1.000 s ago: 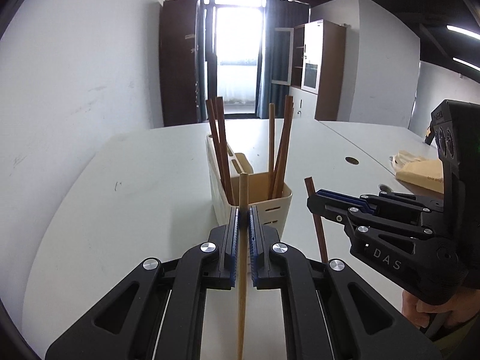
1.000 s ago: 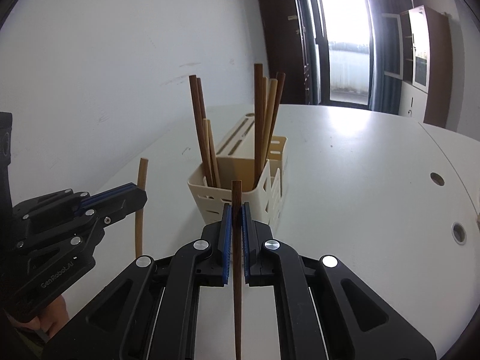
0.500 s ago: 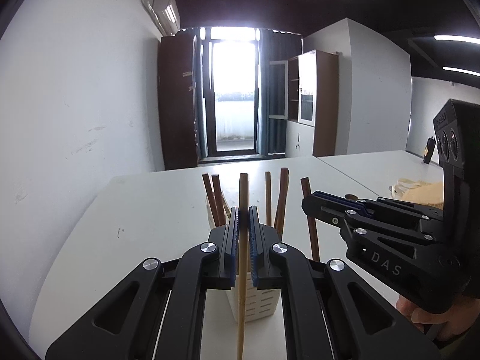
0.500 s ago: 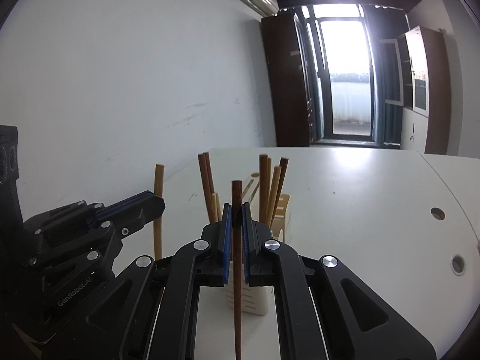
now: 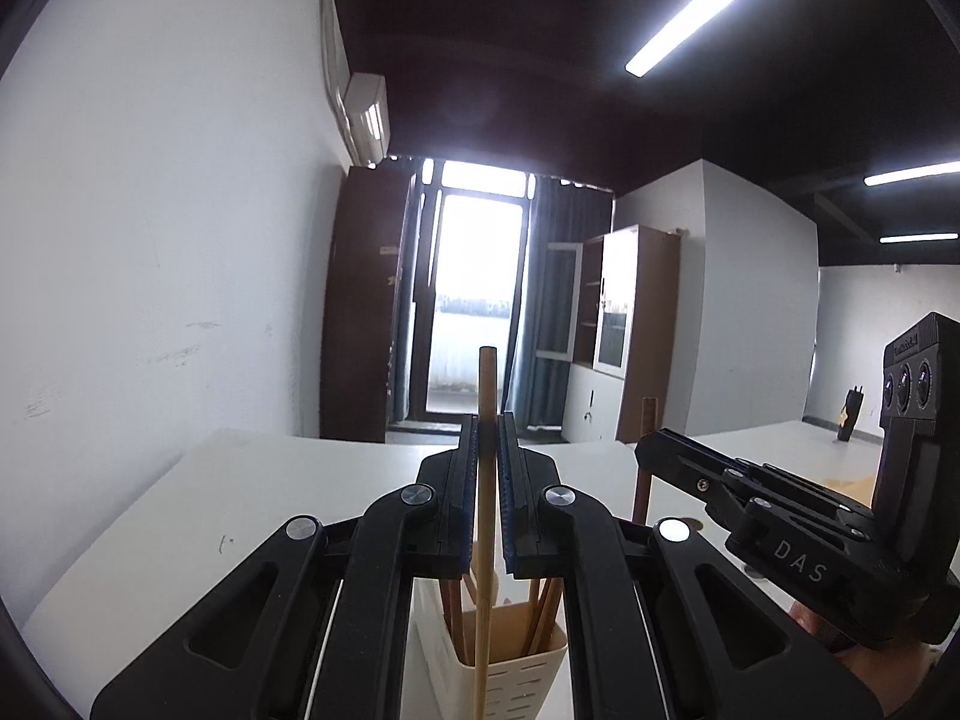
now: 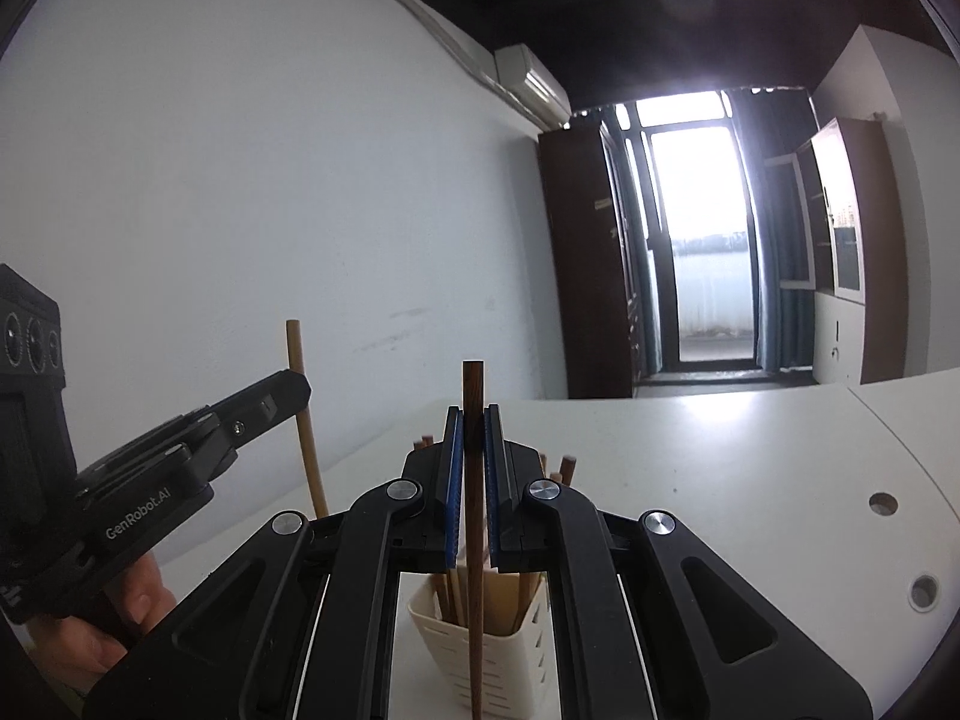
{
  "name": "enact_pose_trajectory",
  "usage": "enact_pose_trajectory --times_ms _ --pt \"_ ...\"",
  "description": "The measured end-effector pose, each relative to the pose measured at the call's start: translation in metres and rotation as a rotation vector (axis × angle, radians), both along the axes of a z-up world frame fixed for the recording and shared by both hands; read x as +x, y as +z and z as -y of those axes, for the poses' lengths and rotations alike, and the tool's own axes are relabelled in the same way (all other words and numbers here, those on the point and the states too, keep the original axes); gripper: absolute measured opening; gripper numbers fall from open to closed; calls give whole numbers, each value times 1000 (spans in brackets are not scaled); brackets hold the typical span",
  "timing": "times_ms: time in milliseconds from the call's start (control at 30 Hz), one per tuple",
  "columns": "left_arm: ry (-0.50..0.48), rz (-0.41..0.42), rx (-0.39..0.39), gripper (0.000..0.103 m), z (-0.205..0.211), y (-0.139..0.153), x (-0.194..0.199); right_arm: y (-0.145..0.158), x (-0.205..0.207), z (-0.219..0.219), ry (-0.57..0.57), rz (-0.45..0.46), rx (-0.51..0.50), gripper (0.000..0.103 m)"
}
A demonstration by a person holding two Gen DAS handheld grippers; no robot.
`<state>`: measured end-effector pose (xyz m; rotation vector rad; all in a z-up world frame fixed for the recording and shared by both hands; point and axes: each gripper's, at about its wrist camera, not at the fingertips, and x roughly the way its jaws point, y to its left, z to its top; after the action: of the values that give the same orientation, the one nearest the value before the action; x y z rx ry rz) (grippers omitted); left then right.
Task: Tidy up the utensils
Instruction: 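Lift both chopsticks with both tools and lower them into the holder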
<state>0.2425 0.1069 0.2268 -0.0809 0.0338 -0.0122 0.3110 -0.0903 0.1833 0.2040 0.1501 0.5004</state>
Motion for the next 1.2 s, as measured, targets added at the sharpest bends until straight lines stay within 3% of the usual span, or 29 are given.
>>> enact_pose_trajectory --times_ms 300,567,667,867,1033,1200 --pt "26 241 22 6 18 11 -29 11 -19 9 -4 223 112 7" --pt "39 322 0 6 29 9 -24 9 -25 23 -62 396 226 7" --pt "42 305 1 6 32 6 -6 6 -12 24 -62 383 233 7" --pt "36 181 12 6 32 -11 30 -8 14 14 -66 314 190 7" --pt "20 102 21 6 32 -23 39 -15 28 11 -36 223 165 7" --pt "3 57 36 6 28 -33 42 -24 30 6 -43 193 119 7"
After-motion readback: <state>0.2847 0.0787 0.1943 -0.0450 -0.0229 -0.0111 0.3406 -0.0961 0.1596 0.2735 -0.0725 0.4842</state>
